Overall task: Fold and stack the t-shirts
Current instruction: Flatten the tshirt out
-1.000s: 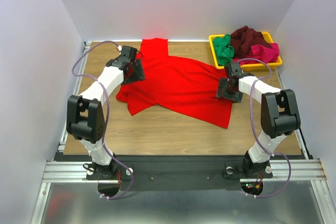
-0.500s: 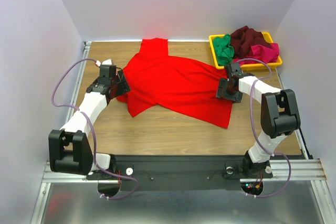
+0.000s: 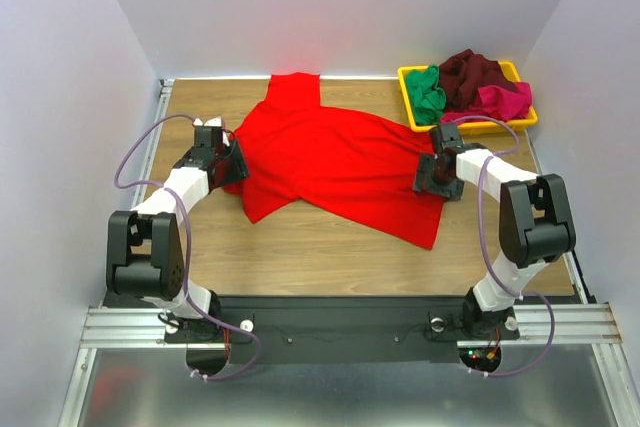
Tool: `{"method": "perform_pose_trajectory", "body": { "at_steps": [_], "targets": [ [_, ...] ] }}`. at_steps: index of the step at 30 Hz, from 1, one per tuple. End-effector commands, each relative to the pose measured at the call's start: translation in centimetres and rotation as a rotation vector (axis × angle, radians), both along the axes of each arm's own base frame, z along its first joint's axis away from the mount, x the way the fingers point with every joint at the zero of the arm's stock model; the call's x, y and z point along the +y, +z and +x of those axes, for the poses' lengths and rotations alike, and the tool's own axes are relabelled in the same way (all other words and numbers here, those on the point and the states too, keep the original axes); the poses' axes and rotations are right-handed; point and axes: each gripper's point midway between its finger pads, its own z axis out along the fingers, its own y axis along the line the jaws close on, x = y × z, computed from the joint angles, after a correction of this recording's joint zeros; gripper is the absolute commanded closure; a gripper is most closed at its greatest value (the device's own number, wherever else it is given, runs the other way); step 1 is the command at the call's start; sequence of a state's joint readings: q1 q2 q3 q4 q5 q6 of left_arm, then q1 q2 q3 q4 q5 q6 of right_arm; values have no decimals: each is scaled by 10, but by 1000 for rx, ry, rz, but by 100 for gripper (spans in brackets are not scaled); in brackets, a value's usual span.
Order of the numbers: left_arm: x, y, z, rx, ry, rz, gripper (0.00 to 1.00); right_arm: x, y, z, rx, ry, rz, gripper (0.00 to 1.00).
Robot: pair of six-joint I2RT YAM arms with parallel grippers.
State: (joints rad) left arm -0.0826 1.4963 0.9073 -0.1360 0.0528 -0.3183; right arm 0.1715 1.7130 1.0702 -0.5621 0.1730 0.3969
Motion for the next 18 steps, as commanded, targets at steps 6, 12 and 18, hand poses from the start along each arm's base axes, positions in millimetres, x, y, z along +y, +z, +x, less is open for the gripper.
{"method": "perform_pose_trajectory", "body": {
  "at_steps": [6,12,18],
  "targets": [
    [1,-8,15,-31,-49,5,57,-2,18,4,-45,-17,-1,22],
    [-2,-6,13,-11,-46,-14,90,-1,18,6,-42,-23,2,21],
    [1,19,-8,15,-19,-16,100,-3,15,6,-33,-25,-8,21]
  ]
}}
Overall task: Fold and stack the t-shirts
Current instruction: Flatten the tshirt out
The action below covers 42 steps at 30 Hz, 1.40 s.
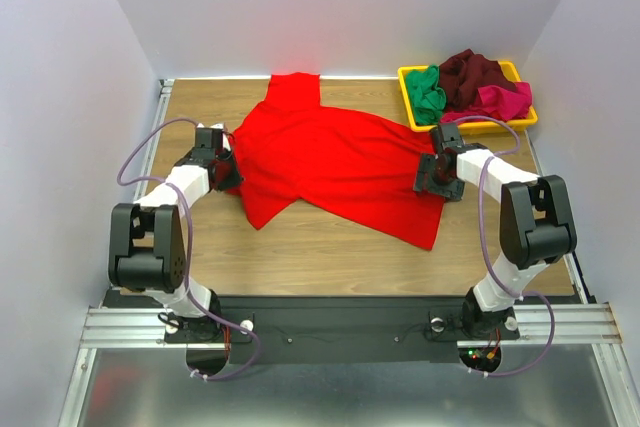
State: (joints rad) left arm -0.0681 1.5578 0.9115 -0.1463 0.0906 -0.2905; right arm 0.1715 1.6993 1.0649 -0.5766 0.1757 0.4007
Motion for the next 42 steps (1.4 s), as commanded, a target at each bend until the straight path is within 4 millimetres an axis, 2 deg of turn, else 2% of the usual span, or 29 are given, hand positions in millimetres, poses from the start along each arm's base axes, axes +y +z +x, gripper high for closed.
{"method": "perform_pose_trajectory", "body": {
  "at_steps": [1,10,13,15,17,18,19,20,21,22,23,24,25,26,27,28,30,31,33,34,36,37,39,40,42],
  "targets": [
    [2,47,-12,-50,14,-12,100,-2,12,10,-36,-22,-8,21],
    [9,76,-68,28,87,-17,100,-2,8,11,-22,-21,-12,21],
    [10,79,-81,70,100,-18,100,-2,6,10,-18,-21,-13,22],
    [9,80,-82,81,99,-17,100,-1,6,10,-16,-20,-9,21],
    [9,74,-74,101,99,-15,100,-2,5,9,-12,-19,-9,21],
    [8,77,-63,84,97,-16,100,-1,5,8,-10,-17,-8,21],
    [6,65,-56,122,95,-12,100,-1,5,8,-12,-17,-7,21],
    [5,62,-47,125,92,-11,100,-1,6,8,-13,-15,-5,21],
    [0,61,-37,125,81,-11,100,-1,6,9,-14,-15,-5,21],
    [-11,64,-15,115,-12,-21,100,0,7,8,-15,-13,1,22],
    [-13,67,-2,101,-25,-12,100,0,8,8,-16,-13,1,21],
    [-15,71,12,81,-32,-12,93,0,9,7,-18,-7,1,21],
    [-19,84,38,29,-39,-21,82,0,10,6,-20,-7,0,22],
    [-22,91,50,4,-40,-29,70,-1,11,6,-23,-5,-2,21],
    [-26,100,62,-26,-35,-49,54,-1,12,4,-23,-5,-2,21],
    [-28,115,77,-68,-29,-59,49,-2,13,4,-27,-8,-9,21],
    [-33,128,84,-109,-26,-77,45,-4,15,2,-31,-13,-10,21],
    [-36,131,80,-129,-19,-85,42,-4,14,-1,-29,-16,-13,21],
    [-34,123,68,-126,2,-81,36,-4,14,-3,-29,-22,-11,21],
    [-26,107,50,-100,33,-56,35,-5,12,-6,-21,-23,-13,21],
    [-17,86,27,-63,76,-36,35,-5,11,-8,-18,-23,-13,21],
    [-14,66,3,-20,86,-29,35,-5,10,-8,-14,-23,-13,21],
    [-13,47,-21,24,107,-46,35,-5,8,-9,-8,-17,-12,21],
    [-16,30,-42,58,104,-62,35,-4,8,-7,-9,-15,-7,21],
    [-20,20,-56,71,112,-93,35,-2,6,-6,-1,-10,-4,21]
  ]
}}
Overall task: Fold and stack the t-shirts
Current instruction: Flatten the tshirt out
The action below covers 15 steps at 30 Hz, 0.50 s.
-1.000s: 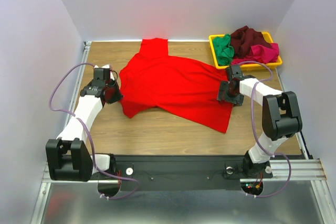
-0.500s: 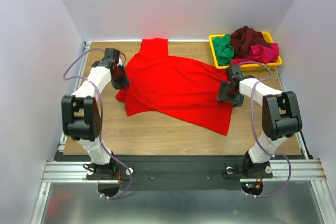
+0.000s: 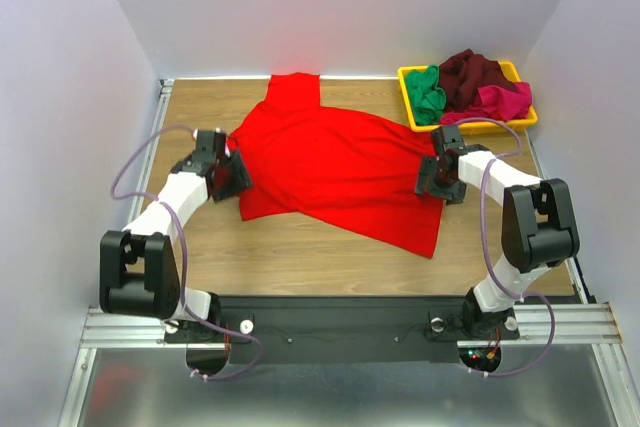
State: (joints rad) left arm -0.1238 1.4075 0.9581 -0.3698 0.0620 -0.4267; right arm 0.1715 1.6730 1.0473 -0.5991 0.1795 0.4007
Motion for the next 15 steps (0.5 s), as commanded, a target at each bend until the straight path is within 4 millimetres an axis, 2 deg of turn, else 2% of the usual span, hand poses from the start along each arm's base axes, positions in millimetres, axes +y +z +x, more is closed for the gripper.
{"method": "perform_pose_trajectory", "body": {
  "at_steps": [1,2,6,15],
  "targets": [
    [-9,-22,-27,21,43,-67,35,0,4,4,-16,-9,2,21],
    [-10,-28,-35,27,46,-82,35,1,4,5,-13,-8,9,21],
    [-10,-32,-33,9,65,-86,35,3,4,1,-12,-2,22,22],
    [2,-46,-23,9,94,-18,35,-4,7,-34,-16,-29,18,22]
  ]
}}
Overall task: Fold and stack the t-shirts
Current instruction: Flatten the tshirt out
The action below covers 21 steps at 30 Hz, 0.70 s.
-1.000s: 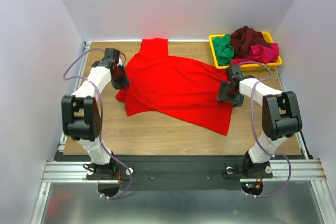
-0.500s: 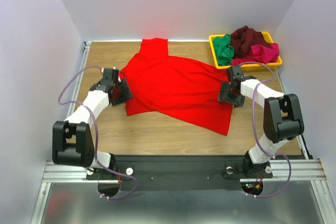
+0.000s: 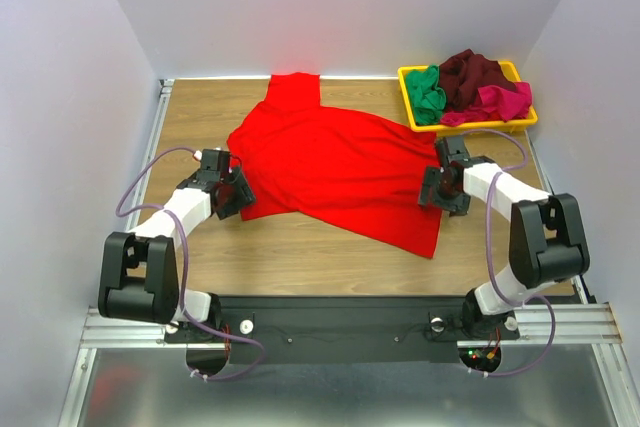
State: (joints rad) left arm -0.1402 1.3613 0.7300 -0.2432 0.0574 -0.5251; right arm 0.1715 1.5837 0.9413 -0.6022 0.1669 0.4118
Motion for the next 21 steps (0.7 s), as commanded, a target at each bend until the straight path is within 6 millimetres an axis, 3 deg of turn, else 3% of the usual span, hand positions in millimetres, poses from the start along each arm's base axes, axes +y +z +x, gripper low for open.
{"method": "perform_pose_trajectory", "body": {
  "at_steps": [1,8,16,19,21],
  "targets": [
    [6,4,14,-47,28,33,35,-2,10,-7,-33,-26,6,22],
    [11,-3,20,-66,40,58,35,1,19,-17,-36,-25,31,21],
    [-3,-10,34,-73,-4,9,35,8,23,-57,48,-31,98,21],
    [-7,-15,31,-61,-23,-8,40,10,27,-64,65,-22,110,21],
    [-9,-17,29,-57,-35,-16,49,11,31,-70,90,-13,116,21]
  ]
}}
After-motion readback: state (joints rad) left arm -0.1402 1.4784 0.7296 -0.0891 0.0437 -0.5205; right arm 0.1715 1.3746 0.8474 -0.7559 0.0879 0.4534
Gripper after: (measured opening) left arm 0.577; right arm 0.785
